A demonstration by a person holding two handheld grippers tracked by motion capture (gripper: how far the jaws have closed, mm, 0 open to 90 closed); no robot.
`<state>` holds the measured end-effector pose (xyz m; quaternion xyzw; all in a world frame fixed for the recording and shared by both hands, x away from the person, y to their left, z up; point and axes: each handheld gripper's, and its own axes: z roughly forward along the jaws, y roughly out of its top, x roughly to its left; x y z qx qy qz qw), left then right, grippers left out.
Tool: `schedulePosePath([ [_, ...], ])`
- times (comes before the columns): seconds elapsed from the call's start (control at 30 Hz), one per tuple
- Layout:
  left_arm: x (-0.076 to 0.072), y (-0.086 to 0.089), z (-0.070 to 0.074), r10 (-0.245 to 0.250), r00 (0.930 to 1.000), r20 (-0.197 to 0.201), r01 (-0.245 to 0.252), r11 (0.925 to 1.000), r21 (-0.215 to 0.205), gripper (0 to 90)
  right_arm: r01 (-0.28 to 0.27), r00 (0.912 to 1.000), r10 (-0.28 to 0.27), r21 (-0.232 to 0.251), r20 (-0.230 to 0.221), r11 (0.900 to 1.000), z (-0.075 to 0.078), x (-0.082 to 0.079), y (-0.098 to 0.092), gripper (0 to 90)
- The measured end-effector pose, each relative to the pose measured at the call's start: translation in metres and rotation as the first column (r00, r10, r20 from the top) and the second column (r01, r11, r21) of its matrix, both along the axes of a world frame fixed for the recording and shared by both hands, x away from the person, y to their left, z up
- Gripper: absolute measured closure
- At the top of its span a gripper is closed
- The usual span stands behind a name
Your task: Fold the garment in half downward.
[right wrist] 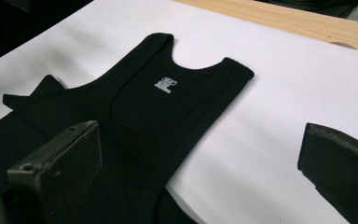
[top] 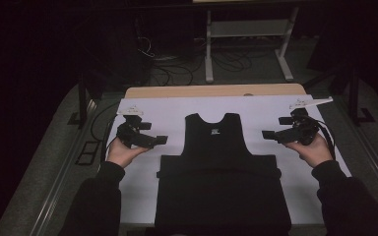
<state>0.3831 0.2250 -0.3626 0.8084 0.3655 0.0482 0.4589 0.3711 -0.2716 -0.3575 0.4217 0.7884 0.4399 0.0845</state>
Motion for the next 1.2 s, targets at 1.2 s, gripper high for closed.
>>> schedulePosePath([
  [1.2, 0.059, -0.025, 0.0, -0.011, 0.9991, -0.041, 0.011, 0.9999, 0.007, 0.0, 0.002, 0.9989, -0.004, -0.034, -0.048, 0.999, -0.001, 0.062, 0.013, 0.0],
])
